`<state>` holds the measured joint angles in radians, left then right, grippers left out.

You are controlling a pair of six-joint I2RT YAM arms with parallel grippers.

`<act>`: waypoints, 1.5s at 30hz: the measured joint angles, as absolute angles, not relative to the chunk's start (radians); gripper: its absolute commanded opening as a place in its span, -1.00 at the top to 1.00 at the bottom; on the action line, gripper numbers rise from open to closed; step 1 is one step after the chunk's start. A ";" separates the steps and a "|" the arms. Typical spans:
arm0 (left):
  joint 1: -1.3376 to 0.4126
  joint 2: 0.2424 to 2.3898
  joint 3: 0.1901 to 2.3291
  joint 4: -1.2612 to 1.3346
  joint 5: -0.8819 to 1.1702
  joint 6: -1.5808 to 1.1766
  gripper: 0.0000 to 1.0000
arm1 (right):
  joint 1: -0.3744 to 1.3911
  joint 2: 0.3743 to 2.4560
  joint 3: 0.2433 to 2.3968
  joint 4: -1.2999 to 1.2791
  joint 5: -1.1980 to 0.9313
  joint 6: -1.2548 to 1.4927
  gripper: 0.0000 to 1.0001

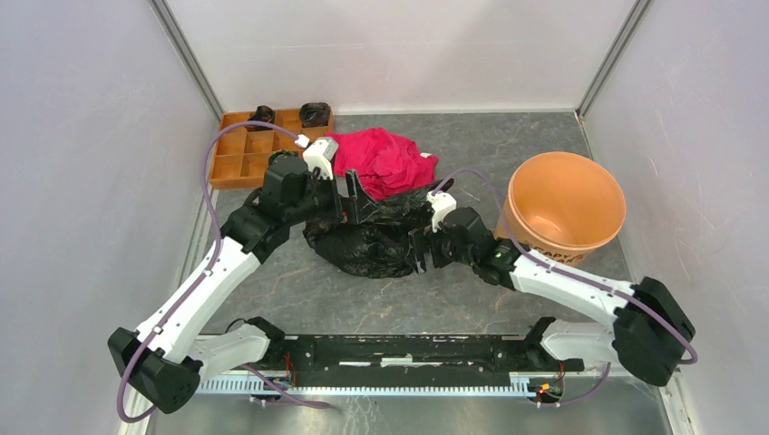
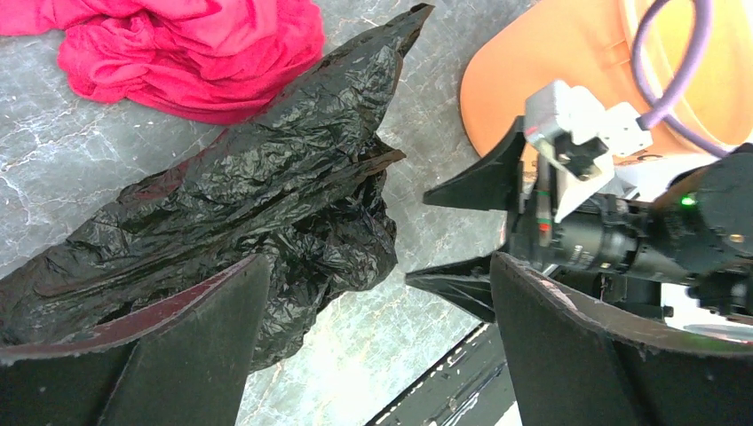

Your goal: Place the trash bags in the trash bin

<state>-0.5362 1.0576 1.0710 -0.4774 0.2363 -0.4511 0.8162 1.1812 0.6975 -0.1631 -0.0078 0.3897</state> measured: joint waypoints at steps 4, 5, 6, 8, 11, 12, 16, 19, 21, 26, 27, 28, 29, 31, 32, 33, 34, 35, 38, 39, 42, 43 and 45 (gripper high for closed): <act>-0.536 1.057 1.070 -0.485 0.236 -0.454 -0.95 | 0.816 1.252 0.636 0.015 0.008 0.361 -0.52; -0.536 1.056 1.070 -0.488 0.235 -0.454 -0.95 | 0.816 1.270 0.624 0.064 0.008 0.334 -0.41; -0.536 1.055 1.070 -0.493 0.232 -0.454 -0.96 | 0.816 1.283 0.619 0.096 0.001 0.311 -0.21; -0.536 1.048 1.070 -0.514 0.212 -0.454 -0.96 | 0.816 1.326 0.617 0.179 -0.030 0.240 0.33; -0.536 1.024 1.071 -0.545 0.172 -0.453 -0.96 | 0.815 1.403 0.648 0.239 -0.111 0.138 0.80; -0.536 1.015 1.071 -0.552 0.157 -0.453 -0.96 | 0.815 1.438 0.686 0.227 -0.157 0.104 0.96; -0.536 0.973 1.086 -0.577 0.073 -0.453 -0.98 | 0.826 1.586 0.968 0.078 -0.329 -0.065 0.99; -0.536 0.925 1.089 -0.586 -0.006 -0.453 -0.99 | 0.864 1.613 1.147 -0.063 -0.377 -0.191 0.99; -0.537 0.884 1.090 -0.619 -0.049 -0.452 -0.99 | 0.892 1.607 1.217 -0.136 -0.389 -0.245 0.97; -0.535 0.833 1.091 -0.603 -0.163 -0.452 -0.99 | 0.925 1.556 1.154 -0.239 -0.357 -0.300 0.63; -0.535 0.833 1.091 -0.595 -0.178 -0.453 -1.00 | 0.928 1.549 1.113 -0.256 -0.331 -0.294 0.60; -0.535 0.836 1.091 -0.590 -0.182 -0.453 -1.00 | 0.928 1.546 1.087 -0.269 -0.306 -0.282 0.53; -0.535 0.842 1.091 -0.587 -0.183 -0.453 -1.00 | 0.926 1.545 1.055 -0.283 -0.275 -0.271 0.38; -0.535 0.867 1.091 -0.576 -0.178 -0.452 -1.00 | 0.924 1.541 1.001 -0.329 -0.214 -0.231 0.06; -0.535 0.883 1.091 -0.570 -0.172 -0.452 -1.00 | 0.921 1.536 0.984 -0.349 -0.196 -0.206 -0.10; -0.535 0.907 1.091 -0.566 -0.156 -0.452 -1.00 | 0.921 1.523 0.965 -0.363 -0.181 -0.180 -0.28; -0.535 0.928 1.091 -0.563 -0.141 -0.452 -1.00 | 0.919 1.507 0.952 -0.366 -0.171 -0.152 -0.42; -0.535 0.958 1.092 -0.561 -0.120 -0.451 -1.00 | 0.918 1.481 0.936 -0.365 -0.163 -0.125 -0.54; -0.535 1.043 1.094 -0.562 -0.073 -0.451 -1.00 | 0.917 1.332 0.860 -0.329 -0.126 -0.028 -0.73; -0.535 1.056 1.094 -0.564 -0.068 -0.451 -1.00 | 0.913 1.293 0.846 -0.321 -0.113 -0.010 -0.76; -0.535 1.065 1.093 -0.564 -0.044 -0.451 -1.00 | 0.882 1.195 0.826 -0.283 -0.087 0.052 -0.93; -0.535 1.053 1.093 -0.557 -0.030 -0.451 -1.00 | 0.861 1.182 0.826 -0.270 -0.083 0.067 -0.96; -0.535 1.043 1.093 -0.550 -0.012 -0.451 -1.00 | 0.812 1.169 0.826 -0.247 -0.081 0.085 -0.96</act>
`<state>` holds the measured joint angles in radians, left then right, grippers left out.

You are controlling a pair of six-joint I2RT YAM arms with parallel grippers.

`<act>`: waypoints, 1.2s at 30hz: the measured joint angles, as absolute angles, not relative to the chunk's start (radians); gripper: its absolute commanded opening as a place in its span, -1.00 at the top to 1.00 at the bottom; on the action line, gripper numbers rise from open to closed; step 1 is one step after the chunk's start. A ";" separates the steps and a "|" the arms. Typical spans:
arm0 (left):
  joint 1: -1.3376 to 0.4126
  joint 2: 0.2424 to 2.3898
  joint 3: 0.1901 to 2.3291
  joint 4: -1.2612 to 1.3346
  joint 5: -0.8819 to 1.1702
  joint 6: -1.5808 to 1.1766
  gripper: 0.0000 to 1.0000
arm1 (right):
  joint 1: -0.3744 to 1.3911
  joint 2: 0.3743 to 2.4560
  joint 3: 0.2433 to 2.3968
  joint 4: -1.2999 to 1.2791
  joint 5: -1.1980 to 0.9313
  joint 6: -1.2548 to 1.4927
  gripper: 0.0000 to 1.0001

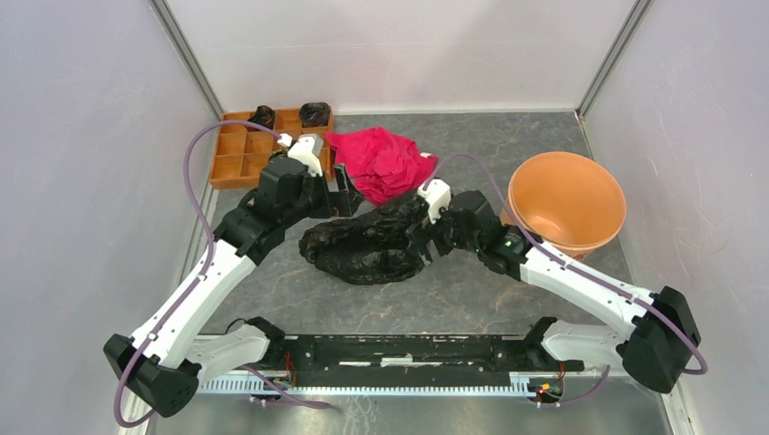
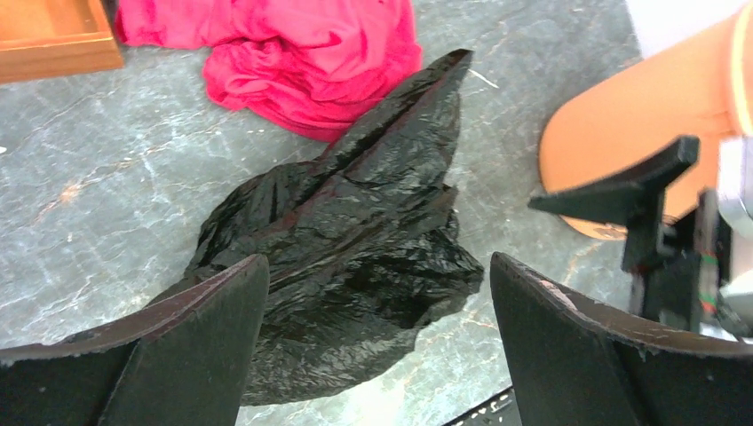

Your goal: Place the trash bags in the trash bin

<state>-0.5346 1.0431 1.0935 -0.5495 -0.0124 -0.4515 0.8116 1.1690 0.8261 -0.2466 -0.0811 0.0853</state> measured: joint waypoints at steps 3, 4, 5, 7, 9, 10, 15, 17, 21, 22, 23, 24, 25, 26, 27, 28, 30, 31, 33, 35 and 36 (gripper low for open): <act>-0.535 1.022 1.094 -0.543 0.040 -0.451 -1.00 | 0.776 1.168 0.827 -0.236 -0.052 0.070 -0.73; -0.535 1.018 1.094 -0.543 0.059 -0.451 -1.00 | 0.776 1.175 0.832 -0.239 -0.035 0.053 -0.61; -0.535 1.014 1.094 -0.543 0.080 -0.451 -1.00 | 0.775 1.190 0.846 -0.252 -0.015 0.035 -0.54; -0.535 1.010 1.094 -0.543 0.114 -0.451 -1.00 | 0.771 1.245 0.890 -0.268 0.009 -0.013 -0.50; -0.535 1.005 1.093 -0.544 0.136 -0.451 -0.99 | 0.768 1.299 0.920 -0.255 0.003 -0.057 -0.50; -0.535 1.000 1.092 -0.544 0.149 -0.452 -0.98 | 0.766 1.321 0.921 -0.235 -0.010 -0.083 -0.51; -0.535 0.975 1.057 -0.542 0.221 -0.458 -0.92 | 0.763 1.406 0.931 -0.169 -0.094 -0.125 -0.49; -0.535 0.968 1.028 -0.542 0.241 -0.461 -0.92 | 0.763 1.451 0.955 -0.146 -0.126 -0.126 -0.51; -0.535 0.944 0.963 -0.547 0.250 -0.478 -0.95 | 0.764 1.533 1.000 -0.088 -0.150 -0.125 -0.02; -0.535 0.937 0.954 -0.548 0.255 -0.482 -0.95 | 0.764 1.556 1.016 -0.082 -0.149 -0.117 0.42; -0.535 0.930 0.945 -0.547 0.265 -0.488 -0.95 | 0.764 1.582 1.035 -0.075 -0.146 -0.102 0.76; -0.535 0.924 0.938 -0.547 0.272 -0.492 -0.95 | 0.764 1.602 1.052 -0.069 -0.134 -0.088 0.97; -0.535 0.916 0.928 -0.544 0.282 -0.496 -0.96 | 0.764 1.623 1.071 -0.065 -0.117 -0.041 0.99; -0.535 0.912 0.918 -0.543 0.294 -0.501 -0.96 | 0.764 1.637 1.084 -0.062 -0.104 -0.006 0.97; -0.535 0.908 0.908 -0.540 0.303 -0.506 -0.94 | 0.763 1.650 1.098 -0.061 -0.095 0.043 0.94; -0.535 0.907 0.898 -0.536 0.313 -0.510 -0.88 | 0.762 1.663 1.112 -0.058 -0.096 0.100 0.93; -0.537 0.908 0.883 -0.535 0.314 -0.516 -0.71 | 0.759 1.678 1.130 -0.039 -0.111 0.197 0.91; -0.539 0.908 0.878 -0.537 0.303 -0.526 -0.65 | 0.758 1.681 1.134 -0.022 -0.125 0.246 0.98; -0.549 0.899 0.863 -0.534 0.249 -0.559 -0.63 | 0.756 1.682 1.135 0.008 -0.150 0.332 1.00; -0.559 0.875 0.831 -0.519 0.209 -0.594 -0.69 | 0.753 1.682 1.135 0.032 -0.165 0.406 1.00; -0.562 0.866 0.815 -0.511 0.208 -0.609 -0.75 | 0.751 1.682 1.134 0.047 -0.173 0.441 1.00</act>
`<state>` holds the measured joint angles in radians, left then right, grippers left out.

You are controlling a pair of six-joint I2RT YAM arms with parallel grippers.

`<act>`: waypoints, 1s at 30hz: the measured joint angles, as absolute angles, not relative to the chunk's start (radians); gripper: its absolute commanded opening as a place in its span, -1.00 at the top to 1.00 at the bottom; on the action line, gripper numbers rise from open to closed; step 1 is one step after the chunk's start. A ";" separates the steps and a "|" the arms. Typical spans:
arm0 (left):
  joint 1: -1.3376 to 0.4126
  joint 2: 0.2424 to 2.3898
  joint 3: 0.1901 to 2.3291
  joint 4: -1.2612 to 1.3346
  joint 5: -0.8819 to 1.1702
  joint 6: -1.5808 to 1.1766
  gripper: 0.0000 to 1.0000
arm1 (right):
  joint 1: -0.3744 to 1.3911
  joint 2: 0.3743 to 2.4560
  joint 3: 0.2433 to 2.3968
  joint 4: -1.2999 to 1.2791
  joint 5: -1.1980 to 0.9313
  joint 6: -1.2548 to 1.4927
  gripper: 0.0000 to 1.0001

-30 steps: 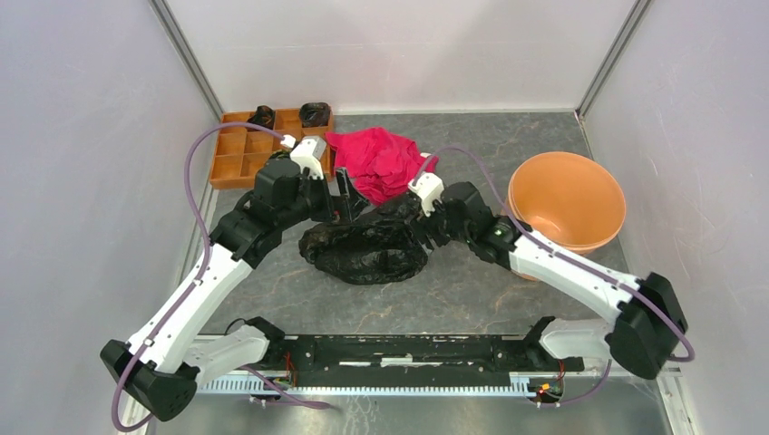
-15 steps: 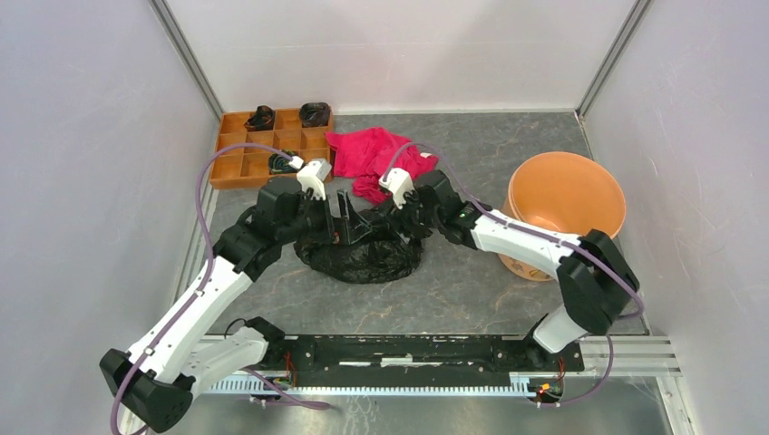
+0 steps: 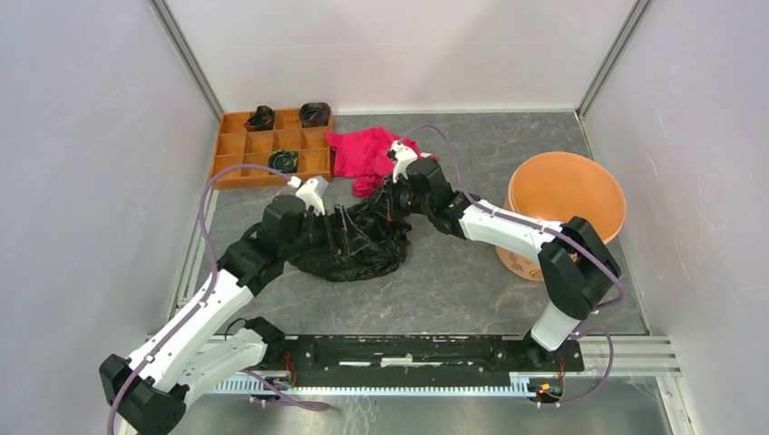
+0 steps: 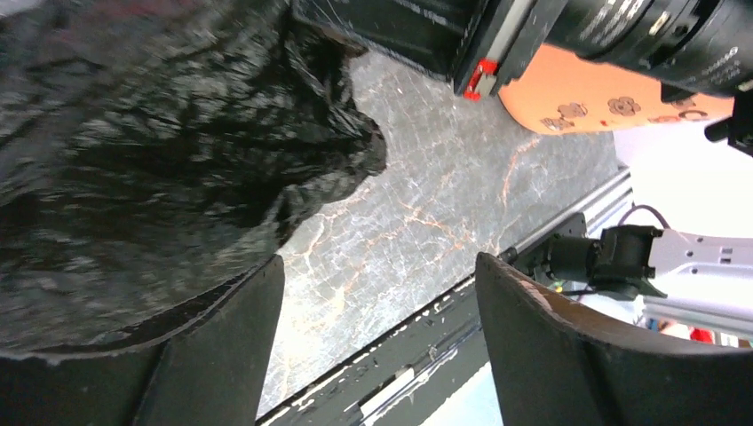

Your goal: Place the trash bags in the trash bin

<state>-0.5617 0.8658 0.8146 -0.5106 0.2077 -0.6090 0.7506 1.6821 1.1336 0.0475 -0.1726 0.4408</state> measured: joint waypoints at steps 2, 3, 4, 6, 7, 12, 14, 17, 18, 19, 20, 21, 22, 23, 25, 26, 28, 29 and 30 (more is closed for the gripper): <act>-0.581 0.860 0.783 -0.485 0.213 -0.638 -0.82 | 0.746 1.678 1.113 0.104 -0.187 0.518 1.00; -0.595 0.868 0.773 -0.473 0.219 -0.645 -0.87 | 0.741 1.671 1.090 0.134 -0.191 0.556 1.00; -0.617 0.885 0.768 -0.458 0.223 -0.656 -0.90 | 0.735 1.661 1.065 0.156 -0.194 0.588 1.00; -0.669 0.926 0.767 -0.435 0.221 -0.672 -0.91 | 0.722 1.635 1.013 0.189 -0.196 0.644 1.00; -0.704 0.953 0.767 -0.422 0.215 -0.683 -0.91 | 0.716 1.621 0.988 0.202 -0.197 0.669 1.00; -0.837 1.064 0.757 -0.372 0.170 -0.757 -0.91 | 0.686 1.559 0.933 0.246 -0.204 0.719 1.00; -0.842 1.083 0.744 -0.349 0.153 -0.784 -0.94 | 0.675 1.532 0.916 0.260 -0.210 0.728 1.00; -0.842 1.113 0.719 -0.313 0.104 -0.820 -1.00 | 0.665 1.493 0.882 0.288 -0.223 0.738 1.00; -0.842 1.125 0.709 -0.300 0.081 -0.826 -1.00 | 0.662 1.478 0.864 0.302 -0.233 0.739 1.00; -0.842 1.141 0.699 -0.284 0.056 -0.834 -1.00 | 0.659 1.470 0.851 0.310 -0.240 0.740 1.00; -0.843 1.159 0.690 -0.270 0.032 -0.836 -1.00 | 0.659 1.465 0.839 0.321 -0.247 0.740 1.00; -0.843 1.177 0.683 -0.256 0.012 -0.839 -1.00 | 0.659 1.461 0.826 0.328 -0.253 0.739 0.99; -0.843 1.197 0.677 -0.244 -0.013 -0.842 -0.99 | 0.659 1.457 0.812 0.333 -0.261 0.738 0.99; -0.843 1.223 0.673 -0.226 -0.039 -0.847 -0.94 | 0.659 1.455 0.799 0.334 -0.268 0.736 1.00; -0.843 1.266 0.673 -0.202 -0.081 -0.852 -0.78 | 0.659 1.452 0.780 0.334 -0.276 0.733 0.99; -0.843 1.290 0.675 -0.194 -0.105 -0.858 -0.68 | 0.659 1.449 0.771 0.333 -0.280 0.730 1.00; -0.839 1.332 0.682 -0.193 -0.145 -0.871 -0.25 | 0.659 1.438 0.760 0.318 -0.285 0.721 0.98; -0.835 1.345 0.683 -0.194 -0.156 -0.878 0.08 | 0.659 1.432 0.759 0.312 -0.285 0.715 0.90; -0.824 1.362 0.686 -0.196 -0.164 -0.886 0.29 | 0.659 1.422 0.759 0.304 -0.284 0.704 0.82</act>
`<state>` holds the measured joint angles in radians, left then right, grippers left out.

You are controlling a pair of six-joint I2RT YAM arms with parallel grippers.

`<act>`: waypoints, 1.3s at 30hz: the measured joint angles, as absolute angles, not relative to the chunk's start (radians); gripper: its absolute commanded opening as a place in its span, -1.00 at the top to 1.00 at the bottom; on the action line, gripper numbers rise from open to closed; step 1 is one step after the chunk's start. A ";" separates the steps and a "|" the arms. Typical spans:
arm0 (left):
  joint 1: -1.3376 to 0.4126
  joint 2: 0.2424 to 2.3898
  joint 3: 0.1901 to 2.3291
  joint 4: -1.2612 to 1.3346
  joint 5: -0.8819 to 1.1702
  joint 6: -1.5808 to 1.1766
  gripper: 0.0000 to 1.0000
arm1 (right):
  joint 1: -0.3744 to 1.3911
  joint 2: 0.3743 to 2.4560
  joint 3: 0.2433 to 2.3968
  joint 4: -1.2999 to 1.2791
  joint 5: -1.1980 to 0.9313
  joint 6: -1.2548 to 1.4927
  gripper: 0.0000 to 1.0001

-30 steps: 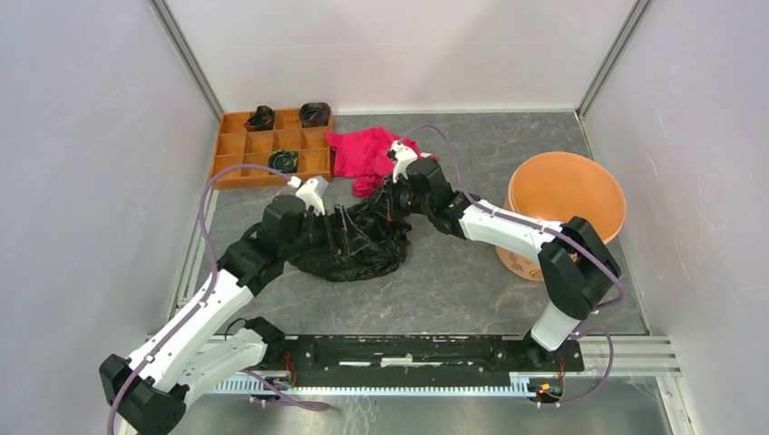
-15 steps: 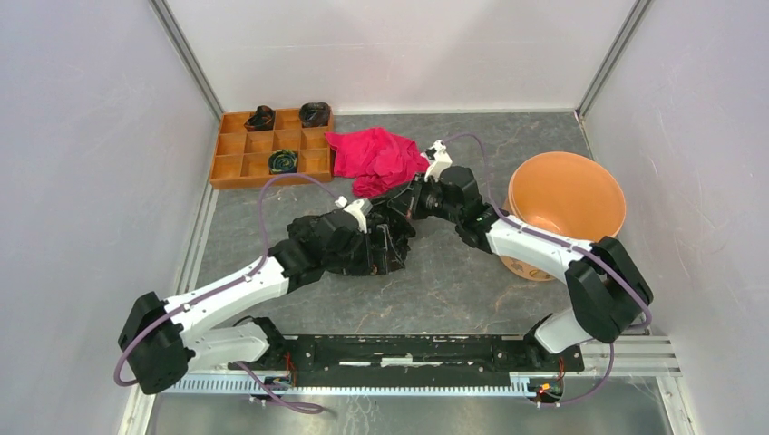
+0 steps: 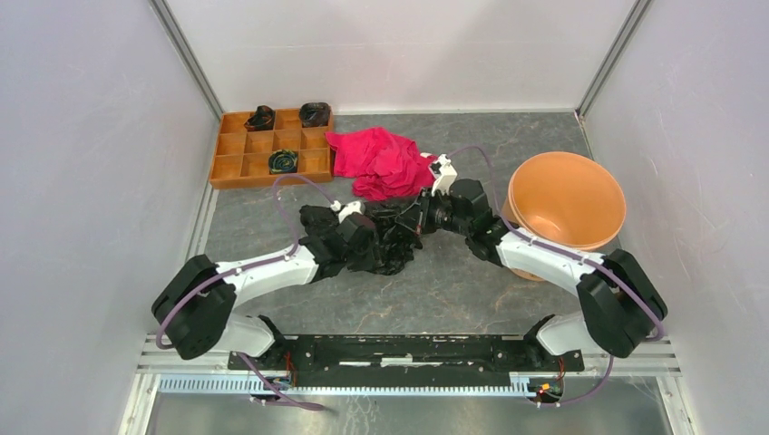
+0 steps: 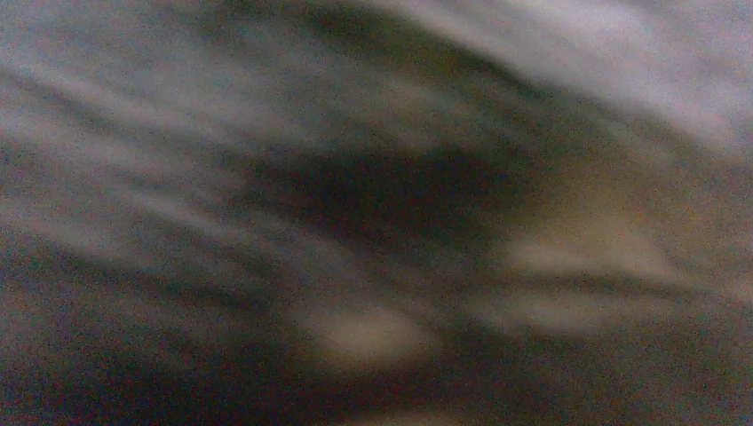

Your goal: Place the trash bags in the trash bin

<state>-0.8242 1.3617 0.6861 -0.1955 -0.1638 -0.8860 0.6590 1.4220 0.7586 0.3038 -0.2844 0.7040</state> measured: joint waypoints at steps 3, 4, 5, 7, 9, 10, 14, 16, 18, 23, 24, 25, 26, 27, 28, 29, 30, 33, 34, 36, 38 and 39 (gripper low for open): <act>-0.756 1.372 0.679 -0.196 -0.153 -0.892 0.44 | 0.659 1.383 0.763 0.256 -0.277 0.630 0.61; -0.731 1.366 0.672 -0.191 -0.145 -0.892 0.49 | 0.659 1.380 0.772 0.227 -0.268 0.595 0.55; -0.703 1.356 0.661 -0.182 -0.124 -0.887 0.55 | 0.659 1.382 0.801 0.166 -0.255 0.535 0.42; -0.674 1.329 0.642 -0.176 -0.086 -0.876 0.64 | 0.659 1.406 0.869 0.058 -0.221 0.425 0.04; -0.655 1.285 0.624 -0.181 -0.025 -0.852 0.68 | 0.659 1.431 0.938 -0.034 -0.197 0.304 -0.29; -0.652 1.262 0.622 -0.186 0.007 -0.839 0.69 | 0.659 1.434 0.958 -0.067 -0.196 0.243 -0.36; -0.651 1.201 0.628 -0.207 0.093 -0.803 0.83 | 0.683 1.393 0.943 -0.142 -0.207 0.093 -0.51; -0.649 1.189 0.637 -0.225 0.121 -0.793 0.86 | 0.726 1.359 0.910 -0.154 -0.200 0.070 -0.55; -0.645 1.177 0.651 -0.250 0.146 -0.788 0.89 | 0.784 1.327 0.876 -0.155 -0.178 0.071 -0.57; -0.641 1.159 0.678 -0.279 0.178 -0.787 0.96 | 0.865 1.307 0.809 -0.121 -0.072 0.122 -0.25; -0.641 1.157 0.682 -0.283 0.185 -0.786 0.96 | 0.863 1.308 0.803 -0.112 -0.049 0.133 -0.14; -0.640 1.155 0.686 -0.286 0.193 -0.785 0.96 | 0.862 1.311 0.796 -0.093 -0.029 0.148 -0.10; -0.640 1.153 0.689 -0.290 0.199 -0.783 0.96 | 0.862 1.314 0.792 -0.071 -0.012 0.156 -0.10; -0.640 1.150 0.690 -0.291 0.210 -0.777 0.96 | 0.859 1.322 0.791 -0.047 0.009 0.168 -0.10; -0.640 1.147 0.690 -0.294 0.216 -0.772 0.96 | 0.858 1.333 0.792 -0.010 0.042 0.179 -0.10; -0.640 1.142 0.690 -0.302 0.223 -0.763 0.96 | 0.858 1.346 0.792 -0.002 0.051 0.180 -0.08; -0.640 1.137 0.690 -0.309 0.228 -0.756 0.96 | 0.857 1.361 0.794 0.016 0.074 0.181 0.00; -0.636 1.110 0.690 -0.328 0.249 -0.736 0.96 | 0.857 1.394 0.796 0.053 0.117 0.174 0.18; -0.635 1.096 0.690 -0.335 0.260 -0.730 0.96 | 0.856 1.399 0.796 0.061 0.125 0.172 0.23; -0.630 1.065 0.690 -0.341 0.287 -0.722 0.96 | 0.850 1.406 0.796 0.085 0.133 0.171 0.50; -0.628 1.036 0.690 -0.340 0.312 -0.715 0.96 | 0.844 1.407 0.796 0.111 0.123 0.169 0.81; -0.627 1.023 0.690 -0.340 0.327 -0.712 0.96 | 0.841 1.407 0.796 0.120 0.115 0.168 0.92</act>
